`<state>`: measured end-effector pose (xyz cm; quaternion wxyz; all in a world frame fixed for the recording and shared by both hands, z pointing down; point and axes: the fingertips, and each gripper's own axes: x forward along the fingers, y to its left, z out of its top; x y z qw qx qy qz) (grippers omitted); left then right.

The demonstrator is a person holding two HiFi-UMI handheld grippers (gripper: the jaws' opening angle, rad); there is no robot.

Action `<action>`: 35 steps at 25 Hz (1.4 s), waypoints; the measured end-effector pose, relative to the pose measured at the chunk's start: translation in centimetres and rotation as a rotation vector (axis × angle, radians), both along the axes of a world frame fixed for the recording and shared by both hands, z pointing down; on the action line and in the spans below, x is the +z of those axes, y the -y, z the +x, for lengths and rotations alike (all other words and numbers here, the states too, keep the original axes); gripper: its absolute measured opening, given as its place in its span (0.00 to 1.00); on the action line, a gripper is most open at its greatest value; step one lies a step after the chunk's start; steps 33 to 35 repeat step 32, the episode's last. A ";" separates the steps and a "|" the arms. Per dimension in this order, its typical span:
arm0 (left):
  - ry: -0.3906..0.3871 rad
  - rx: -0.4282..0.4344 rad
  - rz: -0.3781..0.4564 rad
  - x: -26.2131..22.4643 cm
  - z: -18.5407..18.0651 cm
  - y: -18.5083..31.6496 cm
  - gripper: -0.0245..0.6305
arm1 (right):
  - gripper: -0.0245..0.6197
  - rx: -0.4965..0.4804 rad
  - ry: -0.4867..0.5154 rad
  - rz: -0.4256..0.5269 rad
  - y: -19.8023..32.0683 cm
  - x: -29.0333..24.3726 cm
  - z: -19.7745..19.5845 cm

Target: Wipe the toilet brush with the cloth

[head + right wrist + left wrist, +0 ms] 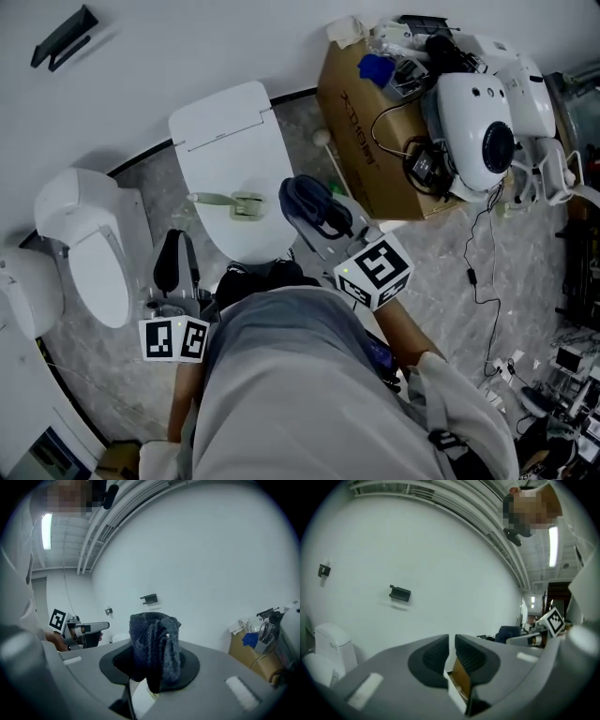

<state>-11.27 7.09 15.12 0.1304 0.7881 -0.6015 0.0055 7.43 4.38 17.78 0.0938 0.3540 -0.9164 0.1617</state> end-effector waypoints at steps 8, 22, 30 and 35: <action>0.036 -0.011 0.029 -2.7 -1.3 -1.1 0.04 | 0.20 -0.015 -0.004 0.023 -0.7 -2.8 -1.8; 0.057 0.001 -0.034 -1.6 -0.4 -1.7 0.04 | 0.19 -0.106 -0.024 0.027 -1.6 -3.9 -3.7; 0.055 -0.076 -0.106 -0.5 -2.2 -2.0 0.04 | 0.19 -0.111 -0.030 -0.016 -2.2 -2.8 -4.4; 0.058 -0.082 -0.108 -0.5 -2.2 -2.0 0.04 | 0.19 -0.113 -0.035 -0.019 -2.2 -2.6 -4.3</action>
